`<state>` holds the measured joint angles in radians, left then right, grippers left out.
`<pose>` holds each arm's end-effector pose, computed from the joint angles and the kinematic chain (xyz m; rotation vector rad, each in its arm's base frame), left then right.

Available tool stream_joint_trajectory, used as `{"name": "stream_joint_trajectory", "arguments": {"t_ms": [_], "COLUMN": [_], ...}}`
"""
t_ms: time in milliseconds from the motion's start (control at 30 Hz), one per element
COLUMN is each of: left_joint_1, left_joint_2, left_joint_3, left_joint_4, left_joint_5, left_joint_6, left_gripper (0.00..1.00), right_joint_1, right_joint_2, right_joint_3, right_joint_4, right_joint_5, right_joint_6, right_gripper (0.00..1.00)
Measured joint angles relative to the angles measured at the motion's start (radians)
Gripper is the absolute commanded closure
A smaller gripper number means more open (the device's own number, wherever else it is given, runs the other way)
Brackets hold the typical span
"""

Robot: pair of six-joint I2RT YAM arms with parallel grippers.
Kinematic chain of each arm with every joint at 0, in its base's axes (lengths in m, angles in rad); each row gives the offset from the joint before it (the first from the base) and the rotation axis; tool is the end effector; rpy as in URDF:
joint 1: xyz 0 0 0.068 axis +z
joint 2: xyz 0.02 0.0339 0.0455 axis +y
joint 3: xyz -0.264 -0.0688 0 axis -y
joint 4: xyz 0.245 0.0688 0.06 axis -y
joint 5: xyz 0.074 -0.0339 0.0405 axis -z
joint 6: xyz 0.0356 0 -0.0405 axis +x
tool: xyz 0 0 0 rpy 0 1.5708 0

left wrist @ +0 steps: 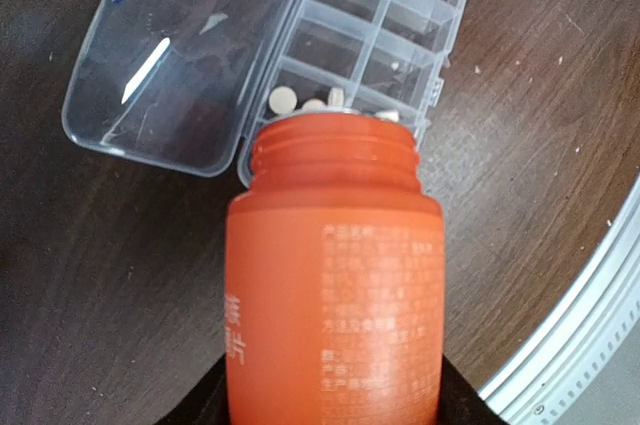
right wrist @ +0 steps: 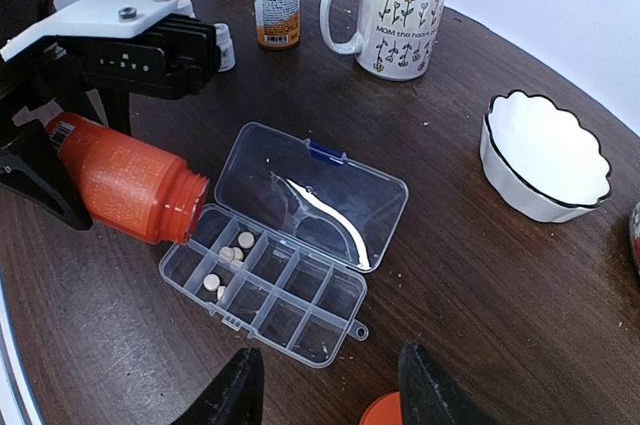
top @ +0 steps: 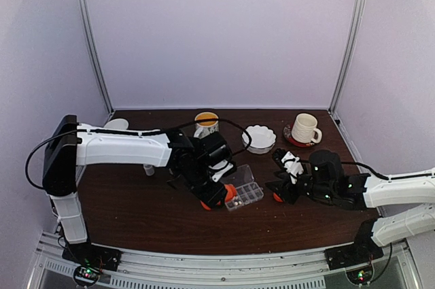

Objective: Sort the pills into containers
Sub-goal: Pour the pill into the compartment of the pill container, then pick up the lid of the pill bottle from the center of the board.

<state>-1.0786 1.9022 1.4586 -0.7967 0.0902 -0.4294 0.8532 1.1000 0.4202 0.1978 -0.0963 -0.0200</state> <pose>0.1807 -0.3439 0.2086 0.9557 2.7710 -0.4310 0.1457 0.1721 0.1907 -0.9465 1.8830 0.6089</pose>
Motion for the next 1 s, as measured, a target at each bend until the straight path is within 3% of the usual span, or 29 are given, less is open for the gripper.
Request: {"name": "stream_joint_trajectory", "arguments": {"t_ms": [200,367,700,867,1000], "left_joint_1": [-0.003,-0.026,-0.049,-0.05,-0.065], "left_joint_2": [-0.101,-0.252,-0.607,-0.759,-0.853], "left_joint_3": [-0.11,-0.219,-0.732,-0.901,-0.971], "left_joint_4": [0.105,0.288,0.893,1.171,1.366], "left_joint_5": [-0.005,-0.044,-0.04,0.0,0.024], "left_joint_6": [-0.002,-0.001,0.023,0.081,0.167], "left_gripper": [1.0,1.0,1.0,1.0,1.0], "right_joint_1": [0.0,0.0,0.0,-0.001,-0.003], "right_joint_2": [0.0,-0.003,0.077,0.132,0.172], "right_joint_3": [0.0,0.002,0.364,0.452,0.465], "right_joint_4": [0.0,-0.011,-0.445,-0.63,-0.728], "right_joint_5": [0.005,0.027,0.073,0.125,0.17], "right_joint_6": [0.002,0.073,0.26,0.351,0.409], "right_gripper": [0.5,0.39,0.31,0.44,0.41]}}
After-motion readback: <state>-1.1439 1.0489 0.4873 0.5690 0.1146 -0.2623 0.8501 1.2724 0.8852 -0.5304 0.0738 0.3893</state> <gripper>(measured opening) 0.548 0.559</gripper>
